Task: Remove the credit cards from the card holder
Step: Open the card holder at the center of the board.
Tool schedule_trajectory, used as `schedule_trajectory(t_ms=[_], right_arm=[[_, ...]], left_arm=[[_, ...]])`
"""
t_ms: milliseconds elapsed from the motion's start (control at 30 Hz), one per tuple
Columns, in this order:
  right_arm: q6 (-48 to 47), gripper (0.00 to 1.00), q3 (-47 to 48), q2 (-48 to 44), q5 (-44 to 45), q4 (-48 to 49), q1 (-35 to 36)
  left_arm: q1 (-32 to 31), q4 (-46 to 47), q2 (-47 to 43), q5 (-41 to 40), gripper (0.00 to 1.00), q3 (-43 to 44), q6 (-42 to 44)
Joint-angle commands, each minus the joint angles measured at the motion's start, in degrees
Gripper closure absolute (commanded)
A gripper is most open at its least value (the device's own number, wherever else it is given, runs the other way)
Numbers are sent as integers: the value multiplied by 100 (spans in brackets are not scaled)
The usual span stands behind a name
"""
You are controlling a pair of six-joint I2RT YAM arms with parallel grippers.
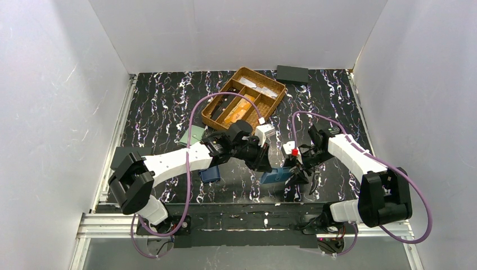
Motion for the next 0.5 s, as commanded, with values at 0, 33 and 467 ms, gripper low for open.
schedule_trajectory(t_ms=[0, 33, 467], right_arm=[[149, 38, 15, 17, -156, 66, 46], [182, 43, 23, 15, -156, 96, 53], [605, 95, 168, -58, -204, 78, 55]], left_arm=[[31, 209, -324, 173, 100, 46, -30], [29, 217, -315, 164, 100, 41, -41], [116, 380, -632, -414, 79, -129, -605]])
